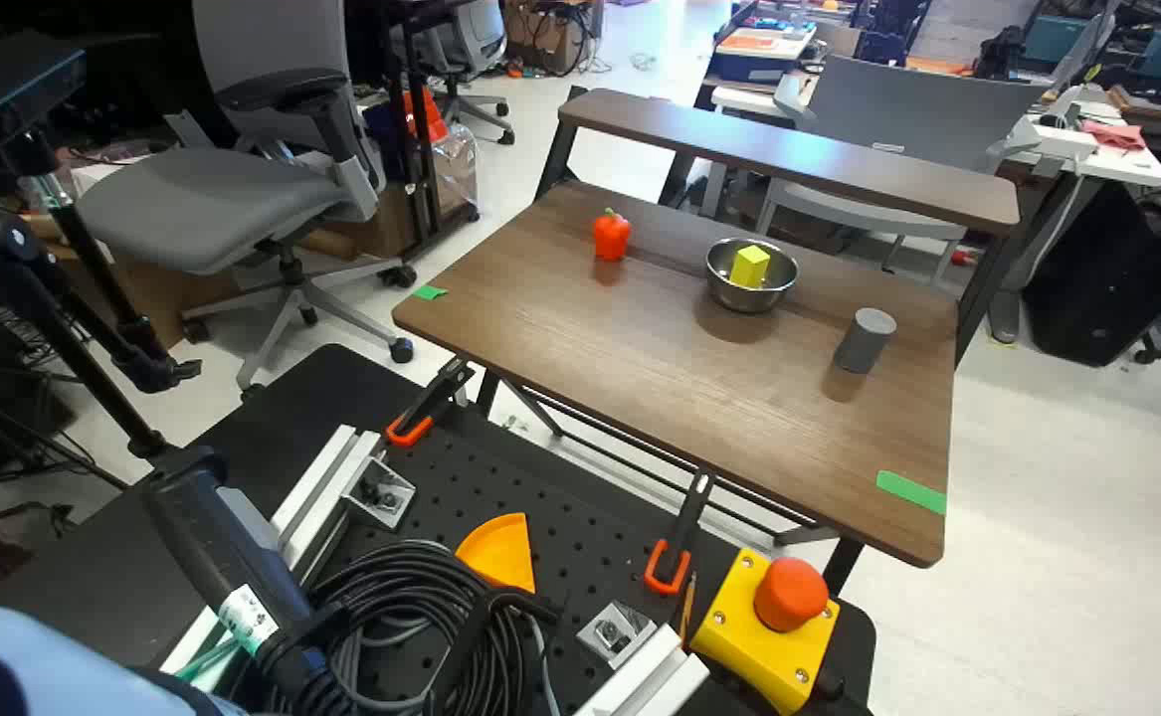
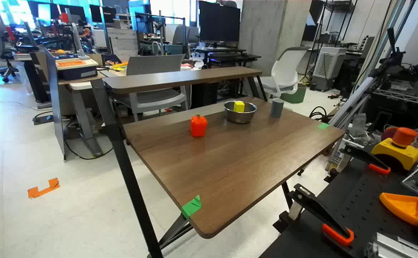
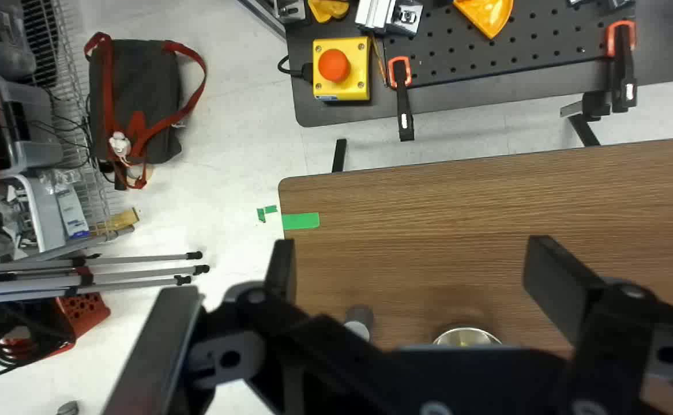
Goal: Pick the gray object and move it to the left on the table
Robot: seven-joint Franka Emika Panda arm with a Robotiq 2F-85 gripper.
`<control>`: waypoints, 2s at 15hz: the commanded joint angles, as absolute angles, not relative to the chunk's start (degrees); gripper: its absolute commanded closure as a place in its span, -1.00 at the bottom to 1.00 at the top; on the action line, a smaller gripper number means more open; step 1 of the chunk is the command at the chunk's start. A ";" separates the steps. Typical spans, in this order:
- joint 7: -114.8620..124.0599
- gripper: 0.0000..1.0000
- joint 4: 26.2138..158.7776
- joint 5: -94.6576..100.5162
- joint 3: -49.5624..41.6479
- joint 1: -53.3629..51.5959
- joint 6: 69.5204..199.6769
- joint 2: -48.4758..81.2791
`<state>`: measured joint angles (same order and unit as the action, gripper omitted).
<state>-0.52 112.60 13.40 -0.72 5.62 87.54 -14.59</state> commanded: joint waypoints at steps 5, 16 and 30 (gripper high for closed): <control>-0.35 -1.00 112.40 13.56 -1.52 4.69 87.40 -14.56; 3.45 -1.00 105.71 9.92 -6.49 7.18 112.45 9.07; 2.57 -1.00 91.79 2.94 -6.71 9.67 125.80 38.22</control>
